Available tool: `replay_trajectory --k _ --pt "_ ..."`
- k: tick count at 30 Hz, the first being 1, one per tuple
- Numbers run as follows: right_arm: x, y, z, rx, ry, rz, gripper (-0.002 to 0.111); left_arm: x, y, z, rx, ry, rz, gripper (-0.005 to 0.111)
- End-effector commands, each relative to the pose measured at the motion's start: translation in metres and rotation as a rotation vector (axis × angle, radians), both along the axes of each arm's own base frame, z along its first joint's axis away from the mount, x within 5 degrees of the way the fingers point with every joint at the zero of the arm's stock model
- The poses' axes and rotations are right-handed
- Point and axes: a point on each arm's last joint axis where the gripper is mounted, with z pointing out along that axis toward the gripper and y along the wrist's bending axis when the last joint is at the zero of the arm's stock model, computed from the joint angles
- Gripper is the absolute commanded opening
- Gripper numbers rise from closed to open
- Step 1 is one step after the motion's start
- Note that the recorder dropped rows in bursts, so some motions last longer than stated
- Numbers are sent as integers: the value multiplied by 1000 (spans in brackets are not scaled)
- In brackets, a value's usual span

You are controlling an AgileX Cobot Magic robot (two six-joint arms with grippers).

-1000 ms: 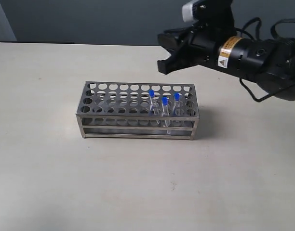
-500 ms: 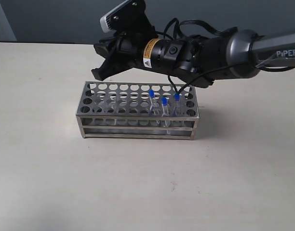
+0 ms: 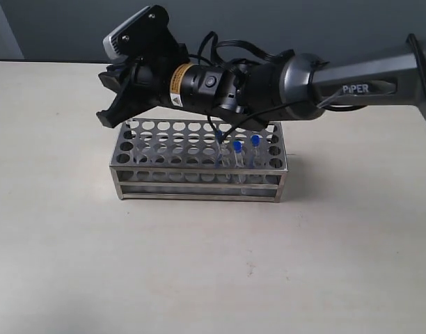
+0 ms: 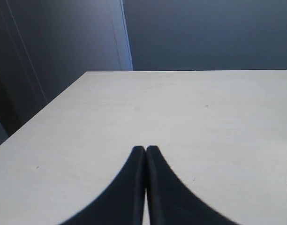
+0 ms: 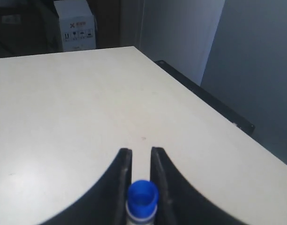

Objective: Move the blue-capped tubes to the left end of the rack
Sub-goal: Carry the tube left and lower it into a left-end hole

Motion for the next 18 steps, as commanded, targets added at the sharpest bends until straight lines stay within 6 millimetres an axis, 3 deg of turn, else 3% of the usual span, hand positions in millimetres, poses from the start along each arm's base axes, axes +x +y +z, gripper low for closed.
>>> replay_trajectory --k 1,18 --pt "3 0 -6 -27 16 -15 0 0 0 0 0 -11 1 0" --pt "3 1 -8 -20 11 -5 0 0 0 0 0 -11 1 0"
